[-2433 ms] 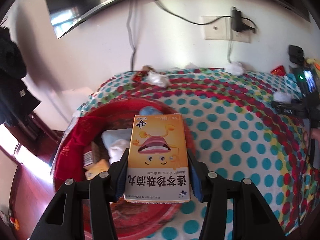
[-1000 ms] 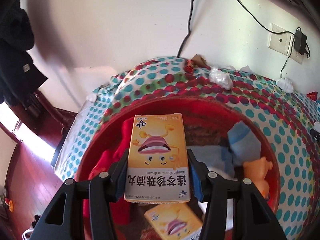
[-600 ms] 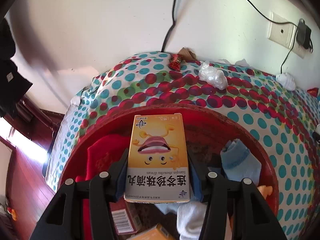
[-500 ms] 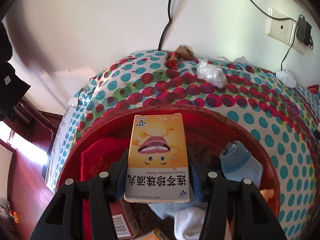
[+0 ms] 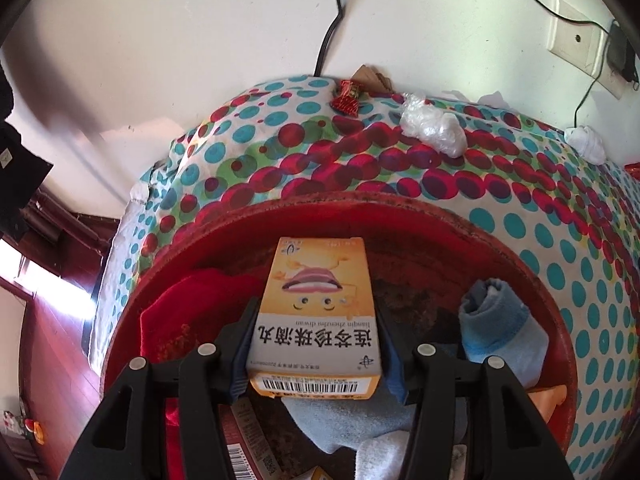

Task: Organize objects
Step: 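Lower the yellow box into the basin and open the left tool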

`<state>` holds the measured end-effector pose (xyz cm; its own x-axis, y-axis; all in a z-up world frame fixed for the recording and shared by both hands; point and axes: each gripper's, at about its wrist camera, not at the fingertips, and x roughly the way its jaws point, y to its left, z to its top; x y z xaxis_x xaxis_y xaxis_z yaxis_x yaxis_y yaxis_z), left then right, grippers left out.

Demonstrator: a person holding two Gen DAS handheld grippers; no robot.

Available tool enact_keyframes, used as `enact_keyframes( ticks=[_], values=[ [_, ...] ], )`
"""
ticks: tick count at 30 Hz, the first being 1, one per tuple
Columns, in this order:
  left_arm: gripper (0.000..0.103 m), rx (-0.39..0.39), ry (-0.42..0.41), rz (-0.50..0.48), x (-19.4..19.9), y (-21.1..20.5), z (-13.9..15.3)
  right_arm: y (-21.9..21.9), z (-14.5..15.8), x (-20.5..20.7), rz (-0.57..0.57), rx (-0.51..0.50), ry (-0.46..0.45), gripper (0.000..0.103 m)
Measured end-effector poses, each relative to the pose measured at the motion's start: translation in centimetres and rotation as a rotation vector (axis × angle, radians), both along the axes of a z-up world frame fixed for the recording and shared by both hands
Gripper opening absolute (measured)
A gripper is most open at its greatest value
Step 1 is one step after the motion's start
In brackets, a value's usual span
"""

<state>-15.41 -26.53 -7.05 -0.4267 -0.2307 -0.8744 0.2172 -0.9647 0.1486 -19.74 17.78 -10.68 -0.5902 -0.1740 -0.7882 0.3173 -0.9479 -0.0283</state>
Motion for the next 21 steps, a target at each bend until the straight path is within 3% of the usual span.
enact_keyframes(
  ticks=[11, 21],
  values=[
    [0.055, 0.016, -0.012, 0.003, 1.7, -0.4, 0.7, -0.1, 0.1, 0.0, 0.005, 0.003, 0.001, 0.059],
    [0.055, 0.009, 0.052, 0.002, 5.4, 0.3, 3.0, 0.0, 0.1, -0.1, 0.009, 0.017, 0.008, 0.059]
  ],
)
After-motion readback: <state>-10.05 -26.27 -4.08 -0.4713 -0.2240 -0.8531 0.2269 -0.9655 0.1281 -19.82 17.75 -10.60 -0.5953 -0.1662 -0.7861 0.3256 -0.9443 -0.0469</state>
